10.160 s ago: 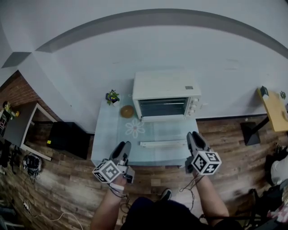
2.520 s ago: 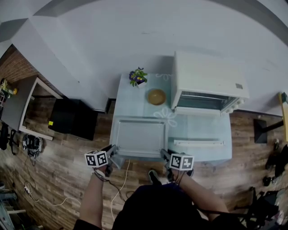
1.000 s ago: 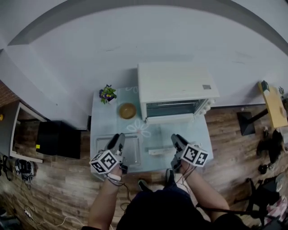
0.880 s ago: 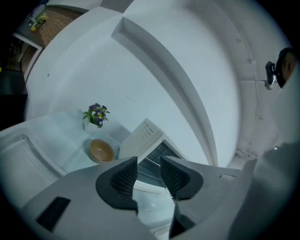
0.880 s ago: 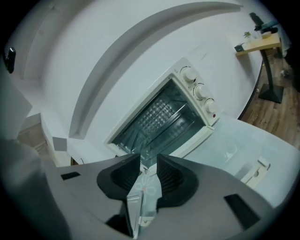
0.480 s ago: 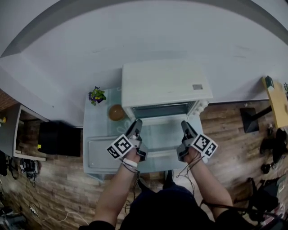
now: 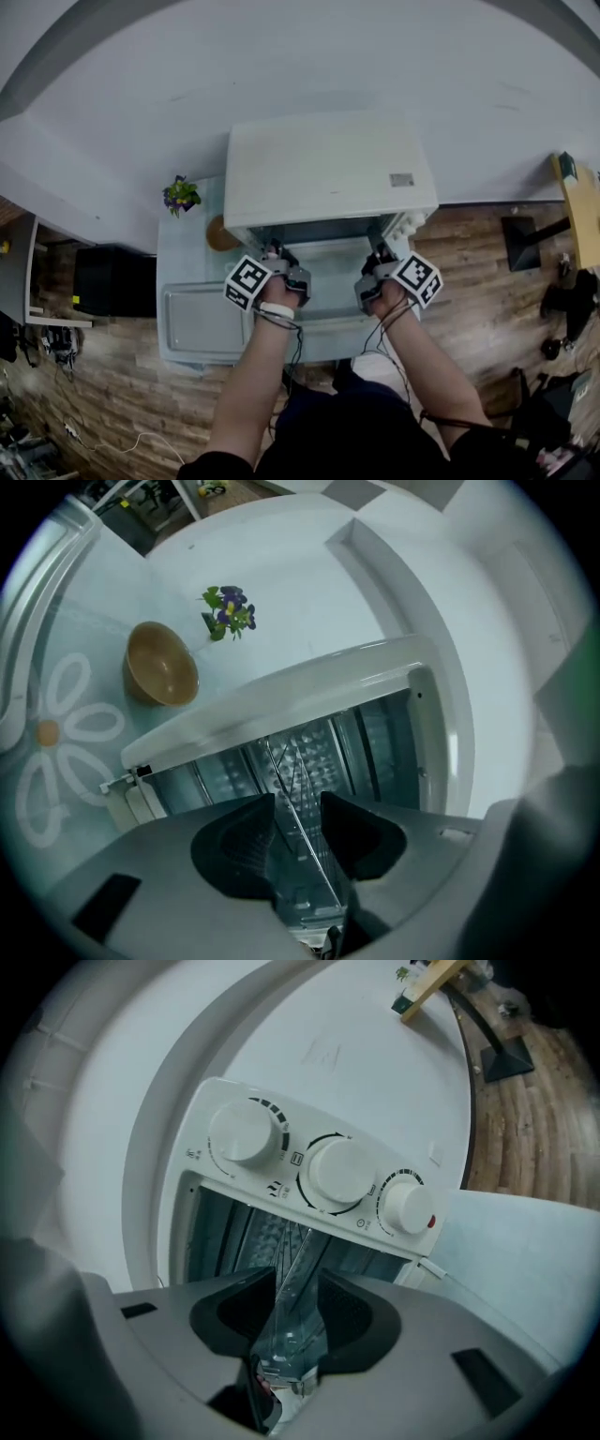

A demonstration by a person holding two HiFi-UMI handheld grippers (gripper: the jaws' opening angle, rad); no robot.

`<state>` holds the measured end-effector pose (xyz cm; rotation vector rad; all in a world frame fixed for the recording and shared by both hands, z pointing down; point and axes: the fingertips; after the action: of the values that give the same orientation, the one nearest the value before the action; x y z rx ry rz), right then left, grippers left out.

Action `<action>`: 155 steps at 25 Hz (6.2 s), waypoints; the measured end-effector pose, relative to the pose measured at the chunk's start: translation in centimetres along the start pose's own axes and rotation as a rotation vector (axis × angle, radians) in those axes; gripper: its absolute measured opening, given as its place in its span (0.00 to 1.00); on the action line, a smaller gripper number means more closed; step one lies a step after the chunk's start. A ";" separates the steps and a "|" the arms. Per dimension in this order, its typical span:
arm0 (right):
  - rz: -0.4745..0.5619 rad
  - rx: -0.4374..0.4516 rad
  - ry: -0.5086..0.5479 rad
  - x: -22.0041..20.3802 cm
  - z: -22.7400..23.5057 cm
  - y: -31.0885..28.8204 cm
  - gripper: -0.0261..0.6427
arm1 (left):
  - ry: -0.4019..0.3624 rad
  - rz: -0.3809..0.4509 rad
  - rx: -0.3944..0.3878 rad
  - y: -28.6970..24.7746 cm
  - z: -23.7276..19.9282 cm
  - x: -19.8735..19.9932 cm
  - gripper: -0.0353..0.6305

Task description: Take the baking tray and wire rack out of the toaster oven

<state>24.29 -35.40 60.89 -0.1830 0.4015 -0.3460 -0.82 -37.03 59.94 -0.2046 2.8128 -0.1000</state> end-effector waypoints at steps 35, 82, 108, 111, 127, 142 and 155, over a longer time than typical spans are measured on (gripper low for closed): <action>0.024 0.029 -0.107 -0.3 2.2 3.8 0.06 | 0.018 -0.155 -0.006 10.4 -1.4 -2.8 0.12; -0.146 0.354 0.127 -3.2 -1.6 15.1 0.06 | -0.364 -0.308 -0.164 18.4 -0.4 -2.1 0.17; -0.505 0.465 0.140 -25.1 -9.4 14.4 0.06 | -0.377 -0.028 0.031 35.5 -8.0 14.4 0.18; -0.528 0.463 0.145 -29.4 -10.7 14.7 0.06 | -0.361 -0.025 0.054 37.8 -10.4 17.5 0.18; -0.555 0.262 0.108 -44.5 -8.9 12.9 0.07 | -0.311 -0.160 0.165 41.0 -21.4 26.9 0.20; -0.537 -0.079 0.407 -45.5 -2.5 11.7 0.15 | -0.357 -0.342 0.286 39.3 -25.3 26.2 0.21; -0.548 -0.265 0.874 -44.5 -0.4 12.4 0.27 | -0.671 -0.481 0.525 40.7 -27.3 24.2 0.26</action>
<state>-10.63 -7.76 73.11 -0.4021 1.2724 -0.9190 -37.54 0.72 74.62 -0.6415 1.9425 -0.7184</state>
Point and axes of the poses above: the fingertips, and each gripper's own axes: y backward along the fingers, z to its right, x out of its top, and after that the axes turned 6 degrees about z, right-handed
